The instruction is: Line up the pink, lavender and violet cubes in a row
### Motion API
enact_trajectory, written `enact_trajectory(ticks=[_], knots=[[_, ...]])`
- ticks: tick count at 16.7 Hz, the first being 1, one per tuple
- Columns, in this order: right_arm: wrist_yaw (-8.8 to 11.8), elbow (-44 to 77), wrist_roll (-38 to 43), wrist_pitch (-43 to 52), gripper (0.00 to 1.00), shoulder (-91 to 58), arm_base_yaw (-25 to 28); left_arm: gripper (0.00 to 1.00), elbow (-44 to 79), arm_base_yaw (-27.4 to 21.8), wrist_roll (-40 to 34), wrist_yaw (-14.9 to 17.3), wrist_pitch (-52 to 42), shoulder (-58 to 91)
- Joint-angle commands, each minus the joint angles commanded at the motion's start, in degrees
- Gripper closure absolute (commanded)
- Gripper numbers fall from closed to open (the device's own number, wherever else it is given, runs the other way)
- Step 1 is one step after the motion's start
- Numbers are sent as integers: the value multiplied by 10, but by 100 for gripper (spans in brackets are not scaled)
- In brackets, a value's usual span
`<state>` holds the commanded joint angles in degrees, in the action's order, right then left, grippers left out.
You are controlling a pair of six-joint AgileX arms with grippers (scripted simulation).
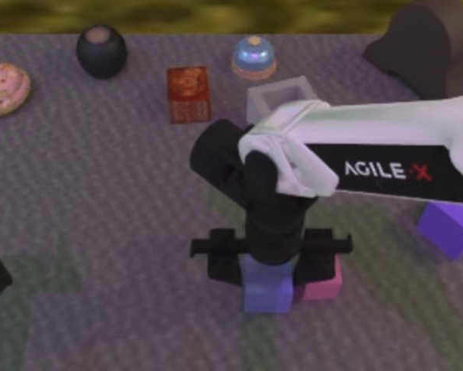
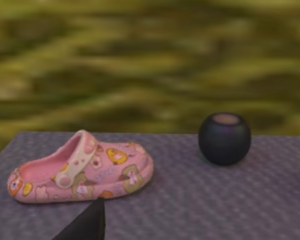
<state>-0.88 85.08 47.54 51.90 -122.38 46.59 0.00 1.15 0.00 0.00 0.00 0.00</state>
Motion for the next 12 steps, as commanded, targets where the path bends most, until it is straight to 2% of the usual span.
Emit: enact_trajectory(ticks=[1,2,12], knots=[[0,0,0,0,2,0,0,0,0,0,0,0,0,0],[0,0,0,0,0,0,0,0,0,0,0,0,0,0],[0,9,0,10,0,3,0,0,0,0,0,0,0,0]])
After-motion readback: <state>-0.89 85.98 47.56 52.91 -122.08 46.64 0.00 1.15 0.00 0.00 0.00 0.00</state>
